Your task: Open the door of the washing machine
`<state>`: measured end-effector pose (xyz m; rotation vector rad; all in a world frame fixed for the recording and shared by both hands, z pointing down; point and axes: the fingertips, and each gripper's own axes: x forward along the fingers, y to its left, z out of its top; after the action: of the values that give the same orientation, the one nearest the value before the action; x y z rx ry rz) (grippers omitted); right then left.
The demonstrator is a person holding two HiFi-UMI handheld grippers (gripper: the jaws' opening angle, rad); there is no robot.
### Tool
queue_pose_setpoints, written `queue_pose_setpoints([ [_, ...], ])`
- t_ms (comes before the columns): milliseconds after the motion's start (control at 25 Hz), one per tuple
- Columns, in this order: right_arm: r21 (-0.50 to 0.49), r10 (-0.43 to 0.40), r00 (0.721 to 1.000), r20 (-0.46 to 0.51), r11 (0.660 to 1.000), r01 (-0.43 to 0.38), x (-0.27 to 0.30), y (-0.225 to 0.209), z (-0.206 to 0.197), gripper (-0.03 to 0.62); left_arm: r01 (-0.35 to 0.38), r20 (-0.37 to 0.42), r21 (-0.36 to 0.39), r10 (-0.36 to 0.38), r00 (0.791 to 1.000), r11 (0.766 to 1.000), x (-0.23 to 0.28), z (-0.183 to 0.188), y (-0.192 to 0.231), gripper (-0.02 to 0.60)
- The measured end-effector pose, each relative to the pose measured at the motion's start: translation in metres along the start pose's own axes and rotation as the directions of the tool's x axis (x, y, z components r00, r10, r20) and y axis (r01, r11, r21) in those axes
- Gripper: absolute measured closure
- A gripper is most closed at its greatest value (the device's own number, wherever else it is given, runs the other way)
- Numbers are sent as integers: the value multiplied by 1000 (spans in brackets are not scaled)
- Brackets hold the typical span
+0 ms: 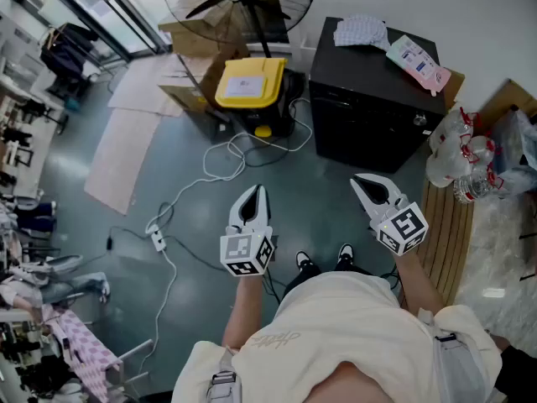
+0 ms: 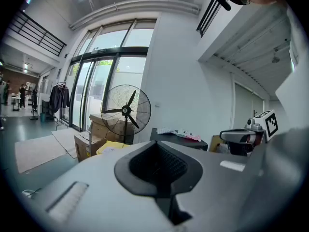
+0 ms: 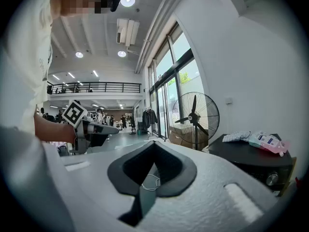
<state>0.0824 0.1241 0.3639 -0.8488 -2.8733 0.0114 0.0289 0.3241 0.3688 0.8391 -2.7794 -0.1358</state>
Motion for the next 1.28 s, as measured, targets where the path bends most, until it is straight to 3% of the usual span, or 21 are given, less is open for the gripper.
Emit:
queue_pose_setpoints([
  [320, -41, 1, 1000, 11, 999, 0, 3, 3, 12, 592, -11, 7, -15, 12, 1000, 1000, -10, 2, 1, 568],
  [480, -110, -12, 1000, -9, 994, 11, 7, 7, 13, 592, -19, 9, -18, 20, 1000, 1000, -10, 3, 4, 569],
  [720, -60, -10, 1000, 4, 998, 10, 7, 6, 13, 592, 3, -4, -18, -3, 1000, 1000, -7, 2, 1, 568],
  [1040, -82, -42, 999, -7, 996, 41, 8, 6, 15, 592, 22, 14, -11, -22, 1000, 1000, -6, 2, 6, 568],
  [1160, -87, -54, 998, -9, 995, 53, 12, 7, 17, 592, 34, 22, -10, -34, 999, 999, -4, 4, 11, 465],
  [1280, -79, -70, 998, -3, 994, 69, 18, 9, 20, 592, 45, 29, 1, -45, 999, 999, -4, 7, 18, 446],
])
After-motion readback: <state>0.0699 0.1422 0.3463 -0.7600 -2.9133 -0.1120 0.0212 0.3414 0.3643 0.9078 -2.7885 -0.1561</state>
